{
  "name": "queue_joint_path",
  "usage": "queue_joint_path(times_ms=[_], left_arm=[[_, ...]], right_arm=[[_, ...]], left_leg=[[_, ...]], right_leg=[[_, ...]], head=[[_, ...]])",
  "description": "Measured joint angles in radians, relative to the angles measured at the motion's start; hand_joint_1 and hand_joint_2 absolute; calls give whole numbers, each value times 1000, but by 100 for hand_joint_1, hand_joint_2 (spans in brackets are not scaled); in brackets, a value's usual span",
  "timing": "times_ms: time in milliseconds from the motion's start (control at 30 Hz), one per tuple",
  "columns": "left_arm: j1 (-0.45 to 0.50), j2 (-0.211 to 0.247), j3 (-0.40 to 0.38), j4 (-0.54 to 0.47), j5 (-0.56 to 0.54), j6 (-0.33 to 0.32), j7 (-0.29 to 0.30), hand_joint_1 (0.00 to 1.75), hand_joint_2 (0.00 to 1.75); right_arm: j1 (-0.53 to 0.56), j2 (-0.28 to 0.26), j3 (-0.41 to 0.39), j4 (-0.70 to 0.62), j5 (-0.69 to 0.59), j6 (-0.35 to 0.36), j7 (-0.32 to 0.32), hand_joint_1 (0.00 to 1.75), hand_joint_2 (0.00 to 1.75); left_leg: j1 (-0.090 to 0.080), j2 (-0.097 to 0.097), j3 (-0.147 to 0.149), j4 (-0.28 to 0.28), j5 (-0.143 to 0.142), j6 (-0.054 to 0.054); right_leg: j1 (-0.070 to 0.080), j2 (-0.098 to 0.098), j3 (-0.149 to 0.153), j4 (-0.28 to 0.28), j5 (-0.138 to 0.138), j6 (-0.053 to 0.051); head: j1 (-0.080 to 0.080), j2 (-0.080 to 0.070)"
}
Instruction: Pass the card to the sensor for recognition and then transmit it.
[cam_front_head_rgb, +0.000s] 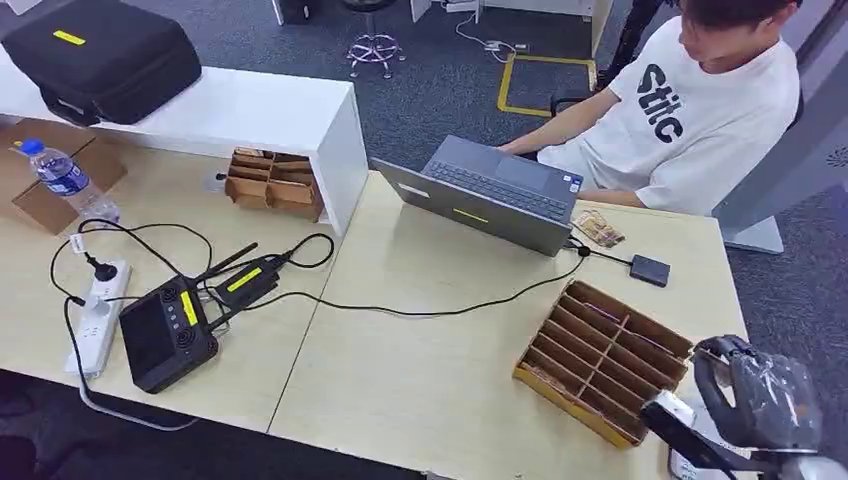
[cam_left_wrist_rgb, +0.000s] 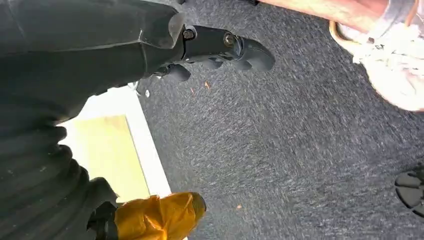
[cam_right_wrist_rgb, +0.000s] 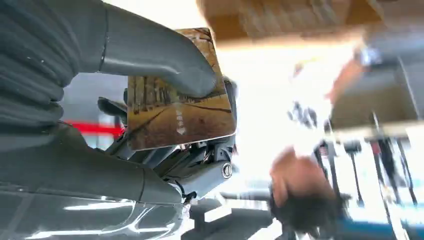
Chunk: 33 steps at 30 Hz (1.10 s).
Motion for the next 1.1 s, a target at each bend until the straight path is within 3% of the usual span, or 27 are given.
queue_joint_path(times_ms=[233, 367, 467, 667, 767, 967, 1100], left_arm=[[-12, -2, 0, 0, -39, -22, -4, 0, 175], [-27, 0, -8, 0, -47, -41, -11, 0, 175], [-37, 3, -16, 0, -47, -47, -11, 0, 175], [-33, 6, -25, 0, -47, -49, -13, 0, 175], [-34, 9, -46, 0, -47, -54, -19, 0, 175], [-42, 13, -107, 0, -47, -64, -21, 0, 175], [-42, 13, -126, 0, -47, -63, -24, 0, 175]], right_arm=[[-257, 45, 93, 11, 108, 55, 45, 175, 175], [-513, 92, 208, 166, 154, 137, 70, 175, 175], [-657, 137, 284, 291, 158, 150, 79, 175, 175], [-757, 166, 352, 389, 151, 150, 90, 175, 175], [-837, 200, 383, 477, 162, 192, 100, 175, 175], [-1044, 340, 435, 818, 192, 214, 142, 175, 175], [-1105, 391, 446, 953, 191, 198, 144, 175, 175]], left_leg=[[0, 2, 1, 0, 1, 0], [0, 6, 2, 0, 3, -1], [1, 2, 2, 0, 5, -1], [1, -2, -1, 0, 5, -1], [0, 0, -3, 0, 5, -1], [1, 1, -2, 0, 6, -2], [1, 1, -2, 0, 6, -2]], right_leg=[[0, 1, 1, 1, 2, -2], [0, 7, 0, 1, 5, -1], [0, 3, 0, 1, 5, -1], [0, -1, 0, 1, 5, -1], [0, 1, -2, 1, 5, -1], [1, 2, -3, 2, 6, -2], [1, 2, -3, 2, 6, -2]], head=[[0, 0], [0, 0], [0, 0], [0, 0], [0, 0], [0, 0], [0, 0]])
